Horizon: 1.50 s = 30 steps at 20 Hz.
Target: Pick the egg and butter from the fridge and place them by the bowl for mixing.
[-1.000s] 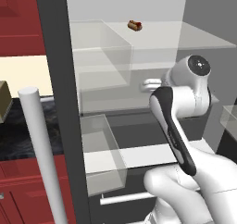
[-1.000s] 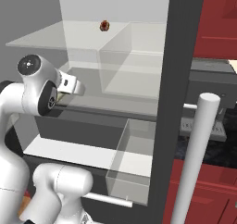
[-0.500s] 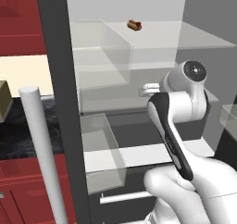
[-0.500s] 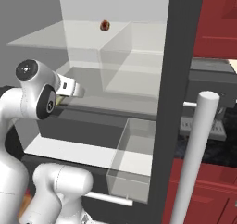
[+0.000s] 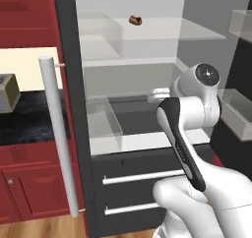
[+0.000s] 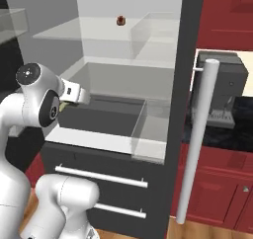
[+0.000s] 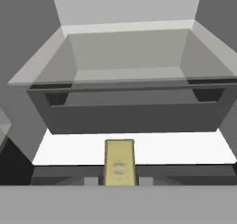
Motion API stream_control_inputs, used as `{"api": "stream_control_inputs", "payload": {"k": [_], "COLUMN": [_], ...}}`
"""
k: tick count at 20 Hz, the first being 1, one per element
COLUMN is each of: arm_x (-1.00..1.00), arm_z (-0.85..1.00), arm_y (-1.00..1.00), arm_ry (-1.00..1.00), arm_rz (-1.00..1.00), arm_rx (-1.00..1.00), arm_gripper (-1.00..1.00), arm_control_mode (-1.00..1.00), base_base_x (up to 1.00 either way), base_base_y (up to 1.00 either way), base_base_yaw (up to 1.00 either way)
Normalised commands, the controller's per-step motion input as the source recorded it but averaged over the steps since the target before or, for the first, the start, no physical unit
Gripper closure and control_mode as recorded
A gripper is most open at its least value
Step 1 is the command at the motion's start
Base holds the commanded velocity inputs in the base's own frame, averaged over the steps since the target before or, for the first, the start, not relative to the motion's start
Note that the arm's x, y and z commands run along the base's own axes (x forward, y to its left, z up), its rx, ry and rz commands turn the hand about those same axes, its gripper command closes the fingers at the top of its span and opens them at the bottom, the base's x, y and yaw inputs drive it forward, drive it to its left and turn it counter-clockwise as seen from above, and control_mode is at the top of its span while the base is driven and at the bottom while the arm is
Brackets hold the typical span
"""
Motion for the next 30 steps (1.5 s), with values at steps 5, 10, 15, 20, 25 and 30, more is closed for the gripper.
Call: {"api": "stream_control_inputs", "payload": {"k": [5,10,15,20,25,30], "arm_x": [0.00,0.00,0.00,0.00,0.00,0.00], "arm_z": [0.00,0.00,0.00,0.00,0.00,0.00], "arm_y": [0.00,0.00,0.00,0.00,0.00,0.00], "arm_ry": [0.00,0.00,0.00,0.00,0.00,0.00], "arm_rz": [0.00,0.00,0.00,0.00,0.00,0.00], "arm_rx": [0.00,0.00,0.00,0.00,0.00,0.00], "arm_gripper": [1.00,1.00,1.00,1.00,1.00,1.00], "arm_control_mode": [1.00,1.00,1.00,1.00,1.00,1.00], "base_base_x": [-0.73,-0.68,-0.62,-0.58,-0.34,-0.14], "base_base_y": [-0.04,-0.19,-0.27,-0.21,-0.04,0.00], "base_base_yaw": [0.00,0.35,0.37,0.57,0.88,0.99]}}
